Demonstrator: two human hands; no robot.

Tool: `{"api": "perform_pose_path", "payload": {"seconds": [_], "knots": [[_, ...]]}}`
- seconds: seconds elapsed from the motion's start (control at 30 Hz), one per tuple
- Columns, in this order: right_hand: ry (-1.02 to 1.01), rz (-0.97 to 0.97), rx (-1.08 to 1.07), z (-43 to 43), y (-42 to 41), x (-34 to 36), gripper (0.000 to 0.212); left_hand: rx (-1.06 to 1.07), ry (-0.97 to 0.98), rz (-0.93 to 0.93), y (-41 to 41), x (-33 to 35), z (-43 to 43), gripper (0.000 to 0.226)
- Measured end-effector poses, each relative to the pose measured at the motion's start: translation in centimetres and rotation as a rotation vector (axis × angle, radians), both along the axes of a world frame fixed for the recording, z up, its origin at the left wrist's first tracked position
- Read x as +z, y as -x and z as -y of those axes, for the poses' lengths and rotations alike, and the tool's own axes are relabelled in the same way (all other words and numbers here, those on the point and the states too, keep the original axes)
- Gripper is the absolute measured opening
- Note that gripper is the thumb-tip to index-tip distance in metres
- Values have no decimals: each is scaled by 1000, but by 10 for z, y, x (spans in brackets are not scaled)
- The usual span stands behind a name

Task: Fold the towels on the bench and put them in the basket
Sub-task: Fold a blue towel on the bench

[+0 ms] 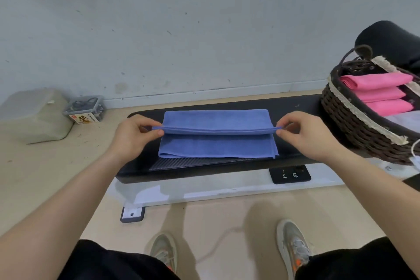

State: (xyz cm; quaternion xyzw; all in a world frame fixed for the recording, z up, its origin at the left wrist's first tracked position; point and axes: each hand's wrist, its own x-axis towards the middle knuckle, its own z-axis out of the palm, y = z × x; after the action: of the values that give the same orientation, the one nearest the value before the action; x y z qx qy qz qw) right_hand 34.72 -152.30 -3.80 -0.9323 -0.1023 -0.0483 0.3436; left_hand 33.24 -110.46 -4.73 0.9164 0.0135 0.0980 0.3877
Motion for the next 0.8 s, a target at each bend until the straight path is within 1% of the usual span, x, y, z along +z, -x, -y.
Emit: {"api": "perform_pose_path", "payload": {"seconds": [0.13,0.2,0.3,0.47,0.53,0.6,0.67,0.73,0.8], "knots": [[234,76,89,3,9,-10,9,-104,-220,-42,14,-14,-3,20],[361,117,95,2,12,-12,6,-128,-315,-54,17,-15,-5,19],[489,163,136,0,14,-15,8,-149,-438,-71,17,-15,-6,18],[642,93,199,-2,15,-14,15,-205,-514,-94,16,-9,-4,21],[669,86,185,-5,16,-11,18,-241,-527,-130,16,-5,-5,18],[670,129,140,-12,15,-7,20,-258,-520,-154,15,2,-1,3],[593,175,76,-28,9,-3,21,-223,-465,-101,6,7,13,11],[479,182,34,-53,-1,-2,23,-136,-441,6,-9,10,38,14],[416,143,45,-81,-13,-6,34,-106,-472,68,-27,5,66,22]]}}
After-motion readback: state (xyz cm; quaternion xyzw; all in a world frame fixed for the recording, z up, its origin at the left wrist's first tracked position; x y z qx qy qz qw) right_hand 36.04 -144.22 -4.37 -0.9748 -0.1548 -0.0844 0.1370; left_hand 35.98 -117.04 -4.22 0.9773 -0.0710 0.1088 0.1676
